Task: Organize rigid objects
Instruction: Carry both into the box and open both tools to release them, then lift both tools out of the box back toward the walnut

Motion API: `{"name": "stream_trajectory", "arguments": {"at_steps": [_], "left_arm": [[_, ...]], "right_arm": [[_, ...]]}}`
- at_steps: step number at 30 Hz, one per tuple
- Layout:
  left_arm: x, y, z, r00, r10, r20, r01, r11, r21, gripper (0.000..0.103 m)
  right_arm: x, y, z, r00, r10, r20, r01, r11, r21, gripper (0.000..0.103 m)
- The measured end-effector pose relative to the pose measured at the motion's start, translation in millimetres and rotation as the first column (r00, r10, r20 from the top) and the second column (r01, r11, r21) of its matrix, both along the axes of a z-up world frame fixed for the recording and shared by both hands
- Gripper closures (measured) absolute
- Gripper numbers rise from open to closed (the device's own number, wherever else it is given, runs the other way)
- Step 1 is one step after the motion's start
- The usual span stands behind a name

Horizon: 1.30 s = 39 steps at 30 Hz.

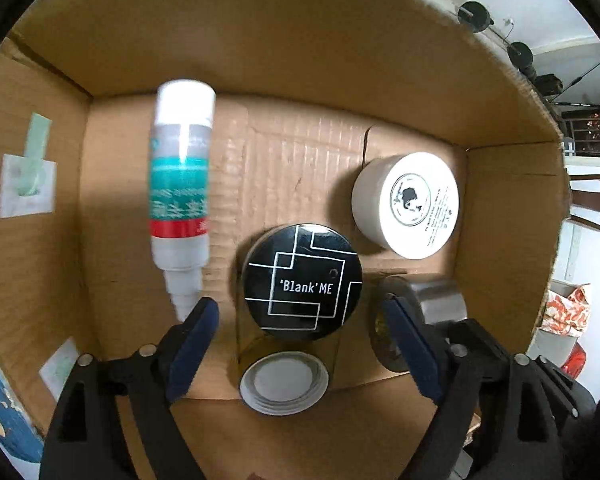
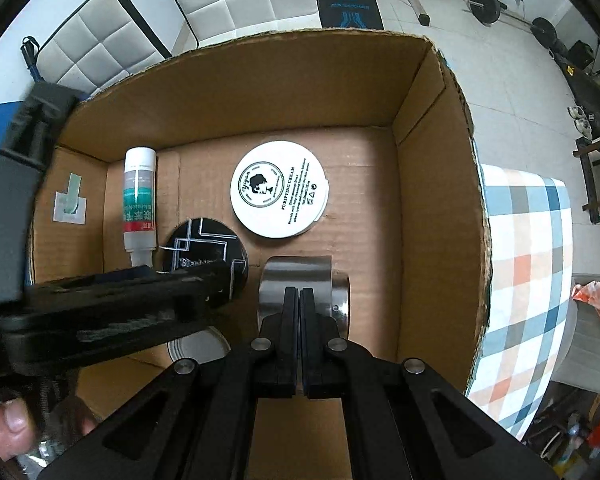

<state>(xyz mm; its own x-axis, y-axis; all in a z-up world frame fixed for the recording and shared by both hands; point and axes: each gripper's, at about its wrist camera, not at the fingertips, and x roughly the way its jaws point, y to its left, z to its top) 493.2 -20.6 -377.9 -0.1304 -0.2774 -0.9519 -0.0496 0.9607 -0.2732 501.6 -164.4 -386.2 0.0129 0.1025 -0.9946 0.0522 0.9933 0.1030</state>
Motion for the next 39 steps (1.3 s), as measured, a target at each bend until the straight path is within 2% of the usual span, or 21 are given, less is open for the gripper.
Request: {"name": "stream_trajectory", "arguments": {"at_steps": [5,6,7,8,9,10,14,15,16,18,26,31,34,39], "left_arm": [[-13,16,33,0.996,0.017,0.087,-0.017,1.0,-0.004,0.007],[-20,18,41,0.994,0.012,0.11,-0.013,1.0,0.007,0.002],[-27,20,47,0.992,0.009,0.13,-0.011,1.0,0.014,0.002],[-35,23,52,0.989,0.008,0.148,-0.012,1.0,0.025,0.002],[-44,25,58,0.986,0.001,0.169,-0.009,0.999,0.046,0.002],[-50,28,63,0.982,-0.004,0.187,-0.007,0.998,0.062,0.002],[-80,36,87,0.966,-0.011,0.257,-0.013,0.996,0.093,0.002],[-87,37,90,0.963,-0.011,0.269,-0.015,0.995,0.096,0.002],[-94,39,95,0.959,-0.014,0.282,-0.015,0.995,0.099,0.002],[-103,43,103,0.952,-0.018,0.306,-0.014,0.995,0.104,0.002],[-138,42,139,0.914,-0.029,0.405,-0.02,0.993,0.117,0.002],[-174,42,141,0.907,-0.04,0.419,-0.031,0.987,0.161,0.002],[-201,44,120,0.922,-0.044,0.385,-0.041,0.976,0.212,0.002],[-235,52,58,0.969,-0.001,0.245,-0.065,0.963,0.261,0.002]], "right_arm": [[-9,-1,5,1.0,-0.003,-0.01,0.003,1.0,-0.007,0.1],[-12,-2,7,1.0,0.001,-0.014,-0.001,1.0,-0.008,0.094],[-17,-2,8,1.0,0.003,-0.017,-0.003,1.0,-0.018,0.079],[-21,-3,11,1.0,0.0,-0.016,0.0,1.0,-0.027,0.07],[-25,-4,13,1.0,-0.006,-0.014,0.006,1.0,-0.029,0.051],[-29,-6,15,1.0,-0.014,-0.011,0.014,1.0,-0.025,0.038],[-47,-7,25,1.0,-0.019,0.005,0.019,0.999,-0.036,0.034],[-51,-6,27,1.0,-0.015,0.007,0.015,0.999,-0.037,0.027],[-56,-5,30,1.0,-0.01,0.013,0.011,0.999,-0.037,0.015],[-66,-2,40,0.999,-0.006,0.039,0.007,0.999,-0.034,0.007],[-108,11,84,0.988,0.025,0.152,-0.016,0.998,-0.056,0.0],[-143,11,94,0.985,0.043,0.165,-0.036,0.998,-0.045,0.0],[-175,9,77,0.993,0.038,0.109,-0.037,0.999,-0.012,0.0],[-227,9,1,0.994,-0.015,-0.107,0.024,0.996,0.083,0.002]]}}
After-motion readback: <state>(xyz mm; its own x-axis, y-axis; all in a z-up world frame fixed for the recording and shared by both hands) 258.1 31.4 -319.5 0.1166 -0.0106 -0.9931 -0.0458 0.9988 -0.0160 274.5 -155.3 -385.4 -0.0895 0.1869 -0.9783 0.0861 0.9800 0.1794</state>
